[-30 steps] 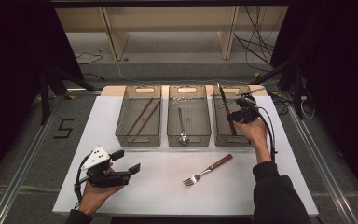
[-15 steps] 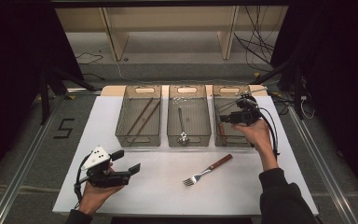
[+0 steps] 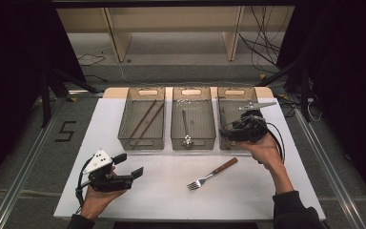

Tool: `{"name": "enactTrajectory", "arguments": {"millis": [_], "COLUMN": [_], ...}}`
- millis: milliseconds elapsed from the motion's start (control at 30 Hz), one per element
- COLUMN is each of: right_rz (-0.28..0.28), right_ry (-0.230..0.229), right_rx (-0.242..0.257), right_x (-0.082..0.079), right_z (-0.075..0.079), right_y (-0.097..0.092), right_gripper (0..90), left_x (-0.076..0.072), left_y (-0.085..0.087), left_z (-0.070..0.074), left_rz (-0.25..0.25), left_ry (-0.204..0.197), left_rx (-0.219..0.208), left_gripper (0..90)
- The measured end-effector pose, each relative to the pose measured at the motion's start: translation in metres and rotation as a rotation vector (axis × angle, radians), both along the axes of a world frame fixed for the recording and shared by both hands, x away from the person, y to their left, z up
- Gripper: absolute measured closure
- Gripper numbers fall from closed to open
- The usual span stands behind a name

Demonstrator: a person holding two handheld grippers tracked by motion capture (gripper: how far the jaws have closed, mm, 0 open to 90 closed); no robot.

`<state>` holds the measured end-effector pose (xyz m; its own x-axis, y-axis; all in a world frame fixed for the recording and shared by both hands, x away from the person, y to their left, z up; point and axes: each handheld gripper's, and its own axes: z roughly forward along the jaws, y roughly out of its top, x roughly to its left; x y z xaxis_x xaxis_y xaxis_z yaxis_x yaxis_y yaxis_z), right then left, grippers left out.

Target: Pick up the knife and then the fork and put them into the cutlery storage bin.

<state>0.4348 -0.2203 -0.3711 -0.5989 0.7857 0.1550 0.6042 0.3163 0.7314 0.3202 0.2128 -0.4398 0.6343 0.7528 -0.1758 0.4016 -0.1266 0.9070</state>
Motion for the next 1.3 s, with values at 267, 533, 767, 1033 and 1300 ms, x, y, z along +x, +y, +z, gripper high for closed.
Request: {"name": "enactTrajectory", "arguments": {"millis": [267, 533, 767, 1033, 1300], "right_rz": [0.064, 0.086, 0.063, 0.049, 0.033], "right_ry": [-0.007, 0.019, 0.039, 0.079, 0.108], "right_rx": [-0.004, -0.046, -0.122, -0.199, -0.246], "right_x": [-0.024, -0.034, -0.031, -0.026, -0.022], "right_z": [-0.010, -0.032, -0.055, -0.077, -0.090], "right_y": [0.005, 0.008, 0.012, 0.012, 0.009], "right_gripper": [37.8, 56.0, 74.8, 88.3, 90.0], "left_x": [0.000, 0.000, 0.000, -0.001, -0.001], "left_y": [0.000, 0.000, 0.000, 0.000, 0.000], "left_z": [0.000, 0.000, 0.000, 0.000, 0.000], "left_rz": [-0.001, -0.006, -0.008, -0.009, -0.009], "left_ry": [-0.001, -0.003, -0.003, -0.004, -0.005], "left_rx": [0.001, 0.005, 0.002, 0.002, 0.003], "left_gripper": [14.9, 14.9, 14.8, 14.8, 14.9]}}
